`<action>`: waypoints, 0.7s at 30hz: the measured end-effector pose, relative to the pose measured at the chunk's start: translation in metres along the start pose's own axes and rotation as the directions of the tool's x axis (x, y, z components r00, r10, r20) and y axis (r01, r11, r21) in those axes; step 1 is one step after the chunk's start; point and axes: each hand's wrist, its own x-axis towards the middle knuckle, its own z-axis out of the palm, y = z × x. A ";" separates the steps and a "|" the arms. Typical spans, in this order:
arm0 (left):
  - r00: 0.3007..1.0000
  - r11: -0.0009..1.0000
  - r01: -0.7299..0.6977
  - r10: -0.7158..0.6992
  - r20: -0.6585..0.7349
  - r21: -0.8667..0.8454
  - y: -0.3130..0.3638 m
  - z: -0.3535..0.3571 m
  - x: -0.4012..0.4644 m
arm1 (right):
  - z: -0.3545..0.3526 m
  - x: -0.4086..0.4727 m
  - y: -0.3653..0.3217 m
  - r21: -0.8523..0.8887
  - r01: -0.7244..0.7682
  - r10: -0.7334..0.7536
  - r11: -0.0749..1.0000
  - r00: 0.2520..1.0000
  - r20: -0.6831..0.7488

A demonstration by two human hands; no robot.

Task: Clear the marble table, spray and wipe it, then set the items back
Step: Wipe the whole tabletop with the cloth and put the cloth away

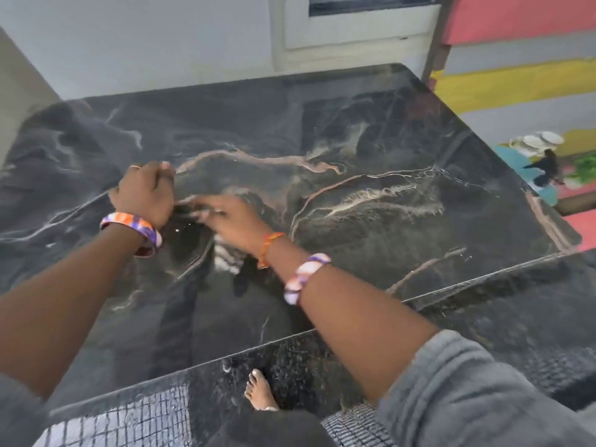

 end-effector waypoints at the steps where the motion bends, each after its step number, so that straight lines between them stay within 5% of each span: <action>1: 1.000 1.000 0.002 -0.002 -0.011 -0.012 0.000 -0.005 0.000 | -0.018 -0.008 -0.001 0.071 -0.005 0.009 0.997 0.998 -0.056; 4: 1.000 0.999 -0.028 0.028 0.013 -0.034 0.004 -0.009 -0.004 | -0.087 -0.051 0.005 0.185 0.005 0.052 0.983 0.952 -0.301; 6: 0.993 0.995 -0.099 0.100 0.059 -0.009 0.003 -0.007 -0.009 | -0.138 -0.092 0.025 0.116 -0.031 0.087 0.993 0.853 -0.515; 10: 0.947 0.962 -0.272 0.263 0.186 0.022 0.009 0.000 -0.024 | -0.205 -0.176 0.080 -0.082 -0.442 0.222 0.893 0.592 -0.774; 13: 0.918 0.946 -0.325 0.315 0.240 0.005 0.010 0.006 -0.029 | -0.195 -0.196 0.097 -0.234 -0.634 0.291 0.737 0.610 -0.737; 18: 0.888 0.924 -0.383 0.372 0.269 -0.016 -0.026 0.006 -0.026 | -0.106 -0.161 0.067 -0.367 -0.559 0.230 0.743 0.729 -0.645; 21: 0.900 0.931 -0.366 0.358 0.247 -0.018 -0.062 -0.008 -0.025 | -0.016 -0.129 0.030 -0.415 -0.367 0.105 0.833 0.840 -0.532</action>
